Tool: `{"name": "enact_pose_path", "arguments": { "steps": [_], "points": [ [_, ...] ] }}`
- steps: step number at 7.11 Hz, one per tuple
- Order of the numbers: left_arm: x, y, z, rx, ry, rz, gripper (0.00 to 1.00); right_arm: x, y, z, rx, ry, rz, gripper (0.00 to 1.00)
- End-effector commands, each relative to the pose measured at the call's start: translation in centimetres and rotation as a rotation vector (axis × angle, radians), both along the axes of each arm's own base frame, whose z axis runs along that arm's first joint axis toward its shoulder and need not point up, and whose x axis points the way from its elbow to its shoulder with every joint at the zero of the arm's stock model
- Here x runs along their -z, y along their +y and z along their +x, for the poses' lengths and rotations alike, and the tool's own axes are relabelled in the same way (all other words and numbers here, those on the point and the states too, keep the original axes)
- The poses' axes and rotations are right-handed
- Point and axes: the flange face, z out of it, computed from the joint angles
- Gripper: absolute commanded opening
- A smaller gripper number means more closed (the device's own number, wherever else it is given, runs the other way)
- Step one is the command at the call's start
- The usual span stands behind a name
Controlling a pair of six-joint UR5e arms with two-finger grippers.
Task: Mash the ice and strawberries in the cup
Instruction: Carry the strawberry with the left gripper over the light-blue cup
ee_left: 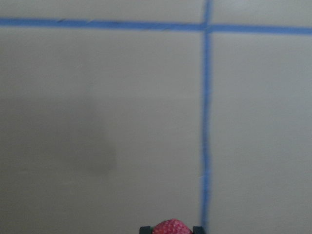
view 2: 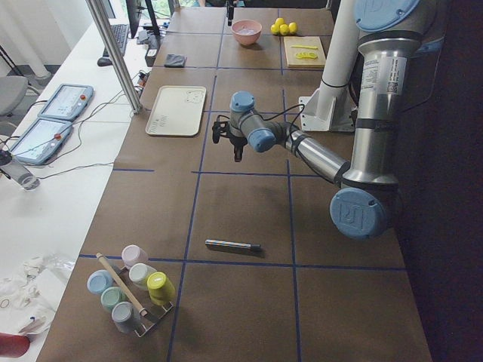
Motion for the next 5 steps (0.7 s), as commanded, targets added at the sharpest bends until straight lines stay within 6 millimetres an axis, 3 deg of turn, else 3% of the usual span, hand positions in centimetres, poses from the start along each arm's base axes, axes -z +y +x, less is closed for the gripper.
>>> {"name": "enact_pose_path", "arguments": {
  "steps": [1, 2, 3, 4, 5],
  "points": [
    [10.8, 0.9, 7.7, -0.022, 0.073, -0.050, 0.00, -5.2, -1.1, 6.2, 0.048, 0.012, 0.005, 0.99],
    [15.3, 1.6, 10.5, 0.019, 0.117, -0.060, 0.00, -8.5, -1.1, 9.8, 0.074, 0.007, 0.004, 0.99],
    [18.4, 2.3, 13.7, 0.030, 0.144, -0.065, 0.00, -11.7, -1.1, 12.9, 0.098, -0.001, 0.001, 0.99],
    [21.0, 2.8, 16.6, 0.072, 0.155, -0.065, 0.00, -14.3, -0.9, 15.3, 0.110, -0.031, -0.012, 0.99],
    [23.2, 4.5, 20.2, 0.099, 0.164, -0.073, 0.00, -16.2, -0.7, 17.3, 0.112, -0.038, -0.014, 0.99]
  ]
}}
